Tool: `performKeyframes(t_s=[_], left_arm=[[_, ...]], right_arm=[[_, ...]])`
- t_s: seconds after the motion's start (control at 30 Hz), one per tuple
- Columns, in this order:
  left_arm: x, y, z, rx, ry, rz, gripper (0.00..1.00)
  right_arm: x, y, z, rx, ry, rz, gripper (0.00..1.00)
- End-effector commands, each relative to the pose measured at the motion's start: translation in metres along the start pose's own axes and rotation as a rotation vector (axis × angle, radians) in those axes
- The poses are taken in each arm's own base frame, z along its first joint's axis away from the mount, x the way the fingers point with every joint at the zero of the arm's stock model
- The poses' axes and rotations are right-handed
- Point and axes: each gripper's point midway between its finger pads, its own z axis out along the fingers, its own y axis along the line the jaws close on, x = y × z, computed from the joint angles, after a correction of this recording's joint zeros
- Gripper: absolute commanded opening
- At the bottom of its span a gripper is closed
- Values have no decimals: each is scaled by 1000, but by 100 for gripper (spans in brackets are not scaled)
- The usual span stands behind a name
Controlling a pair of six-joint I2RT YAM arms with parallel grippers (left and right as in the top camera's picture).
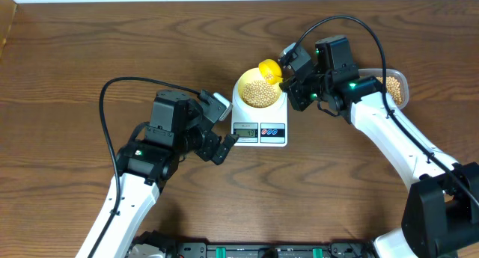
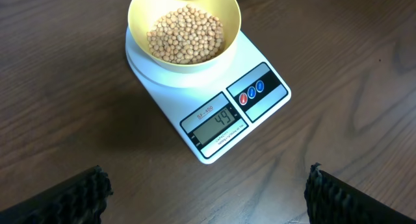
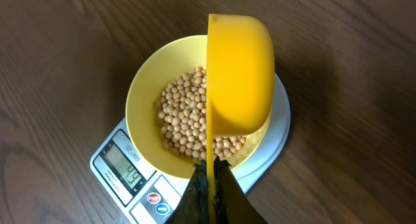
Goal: Scoop item into bowl and weigh 50g on scale
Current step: 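Hold the scoop tilted over the bowl until the scale reads 50, then carry the scoop right back toward the soybean tub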
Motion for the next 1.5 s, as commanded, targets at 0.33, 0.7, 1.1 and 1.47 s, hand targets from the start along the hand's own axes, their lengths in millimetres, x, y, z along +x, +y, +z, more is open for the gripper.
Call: performKeyframes(t_s=[0.33, 0.7, 1.1, 1.47], left_arm=[[-3, 0, -2, -1, -12, 3, 98], [-3, 0, -2, -1, -12, 3, 98], [-3, 0, -2, -1, -12, 3, 98], [-3, 0, -2, -1, -12, 3, 98]], right_arm=[[-3, -2, -1, -1, -9, 9, 1], [-3, -2, -1, -1, -9, 9, 1], [-3, -1, -1, -4, -10, 136, 1], [-8, 2, -3, -44, -26, 484, 1]])
